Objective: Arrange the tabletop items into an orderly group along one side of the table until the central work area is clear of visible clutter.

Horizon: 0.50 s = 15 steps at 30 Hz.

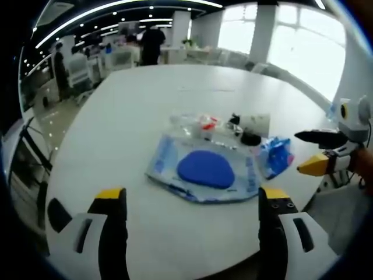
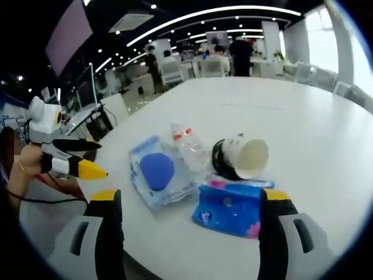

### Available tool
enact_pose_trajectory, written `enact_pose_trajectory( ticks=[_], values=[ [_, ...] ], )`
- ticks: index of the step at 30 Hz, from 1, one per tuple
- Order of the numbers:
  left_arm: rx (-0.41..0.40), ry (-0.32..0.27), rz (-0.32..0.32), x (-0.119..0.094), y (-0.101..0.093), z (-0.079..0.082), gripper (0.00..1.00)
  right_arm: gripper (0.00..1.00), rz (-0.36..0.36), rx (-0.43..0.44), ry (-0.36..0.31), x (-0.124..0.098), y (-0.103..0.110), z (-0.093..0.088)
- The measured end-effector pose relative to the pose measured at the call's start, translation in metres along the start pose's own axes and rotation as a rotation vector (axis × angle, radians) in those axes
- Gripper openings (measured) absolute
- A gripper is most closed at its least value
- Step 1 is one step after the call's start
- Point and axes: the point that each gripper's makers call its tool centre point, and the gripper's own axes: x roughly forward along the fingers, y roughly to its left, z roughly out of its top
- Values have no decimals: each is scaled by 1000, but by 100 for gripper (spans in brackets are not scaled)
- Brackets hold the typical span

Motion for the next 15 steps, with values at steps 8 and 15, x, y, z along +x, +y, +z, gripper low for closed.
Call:
enact_pose_trajectory(
  ticks=[8,15],
  values=[
    [-1,6,-4,0,-1,-1,90,95,13,-2,19,1,3,-4],
    [-1,5,-3,0,0,-1,89,92,26,-11,31,2,5,-6]
  ],
)
